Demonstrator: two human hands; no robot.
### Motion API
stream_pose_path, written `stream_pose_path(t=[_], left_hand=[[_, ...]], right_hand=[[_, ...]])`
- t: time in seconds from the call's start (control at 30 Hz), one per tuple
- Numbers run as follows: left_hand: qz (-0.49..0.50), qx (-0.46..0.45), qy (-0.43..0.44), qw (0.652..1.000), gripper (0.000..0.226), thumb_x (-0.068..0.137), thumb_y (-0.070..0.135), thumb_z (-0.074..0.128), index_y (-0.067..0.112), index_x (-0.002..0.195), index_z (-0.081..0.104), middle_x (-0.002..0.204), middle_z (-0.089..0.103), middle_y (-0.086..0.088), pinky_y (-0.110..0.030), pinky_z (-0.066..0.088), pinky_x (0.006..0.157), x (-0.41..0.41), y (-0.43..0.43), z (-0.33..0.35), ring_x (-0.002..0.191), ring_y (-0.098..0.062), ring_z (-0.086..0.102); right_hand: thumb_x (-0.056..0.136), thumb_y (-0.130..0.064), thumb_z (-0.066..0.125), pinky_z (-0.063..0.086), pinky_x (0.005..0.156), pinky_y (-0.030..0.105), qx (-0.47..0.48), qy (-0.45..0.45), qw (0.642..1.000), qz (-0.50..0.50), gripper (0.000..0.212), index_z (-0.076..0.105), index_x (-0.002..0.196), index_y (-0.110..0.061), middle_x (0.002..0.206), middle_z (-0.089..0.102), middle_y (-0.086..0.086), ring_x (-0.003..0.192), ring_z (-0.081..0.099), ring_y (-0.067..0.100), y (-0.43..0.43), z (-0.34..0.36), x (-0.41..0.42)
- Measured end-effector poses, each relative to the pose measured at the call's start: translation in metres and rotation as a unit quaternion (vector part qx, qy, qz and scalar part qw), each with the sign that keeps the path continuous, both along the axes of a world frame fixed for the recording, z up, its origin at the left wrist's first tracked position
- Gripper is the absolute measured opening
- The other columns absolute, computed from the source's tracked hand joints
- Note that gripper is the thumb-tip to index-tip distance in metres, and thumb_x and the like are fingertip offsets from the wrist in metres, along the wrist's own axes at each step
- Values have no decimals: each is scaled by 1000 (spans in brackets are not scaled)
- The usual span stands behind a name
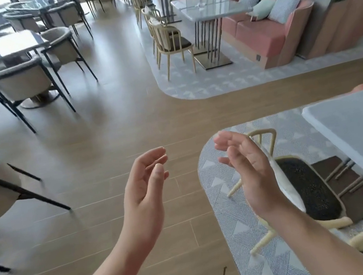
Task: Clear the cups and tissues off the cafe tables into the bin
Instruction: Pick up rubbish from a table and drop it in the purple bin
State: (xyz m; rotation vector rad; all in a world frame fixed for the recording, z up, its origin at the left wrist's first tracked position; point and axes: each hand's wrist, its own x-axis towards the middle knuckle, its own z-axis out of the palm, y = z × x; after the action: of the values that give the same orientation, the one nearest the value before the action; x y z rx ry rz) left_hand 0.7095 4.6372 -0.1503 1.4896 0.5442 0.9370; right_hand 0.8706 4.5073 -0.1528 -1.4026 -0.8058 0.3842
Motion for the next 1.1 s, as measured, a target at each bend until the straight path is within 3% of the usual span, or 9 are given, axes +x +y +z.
stream_pose_path(t=[0.37, 0.7, 0.83, 1.1], left_hand=[[-21, -11, -3, 1000, 28, 99, 25, 47, 21, 122, 63, 126, 69, 6, -41, 55, 99, 173, 176, -25, 125, -17, 63], [-43, -6, 13, 999, 30, 99, 26, 48, 17, 124, 63, 126, 69, 3, -46, 54, 102, 320, 366, -10, 126, -18, 62], [-52, 4, 12, 999, 32, 98, 36, 51, 20, 123, 64, 127, 69, 4, -46, 54, 101, 374, 420, -4, 124, -17, 62], [-76, 0, -7, 997, 26, 100, 23, 48, 17, 119, 65, 123, 70, 1, -46, 55, 100, 534, 516, -9, 124, -20, 63]], right_hand=[[93, -53, 56, 54, 105, 47, -3, 26, 999, -29, 50, 64, 130, -20, 125, 70, -2, 121, 65, 17, 170, -19, 168], [93, -53, 58, 54, 104, 52, 13, 44, 997, -63, 50, 66, 126, -18, 126, 70, -1, 122, 65, 18, 357, -8, 306], [95, -50, 57, 53, 103, 56, 24, 38, 996, -77, 47, 67, 123, -14, 125, 70, -1, 122, 64, 20, 407, -7, 360], [96, -51, 55, 55, 101, 56, 41, 37, 993, -100, 44, 70, 119, -16, 123, 71, 1, 121, 64, 22, 495, -16, 511]])
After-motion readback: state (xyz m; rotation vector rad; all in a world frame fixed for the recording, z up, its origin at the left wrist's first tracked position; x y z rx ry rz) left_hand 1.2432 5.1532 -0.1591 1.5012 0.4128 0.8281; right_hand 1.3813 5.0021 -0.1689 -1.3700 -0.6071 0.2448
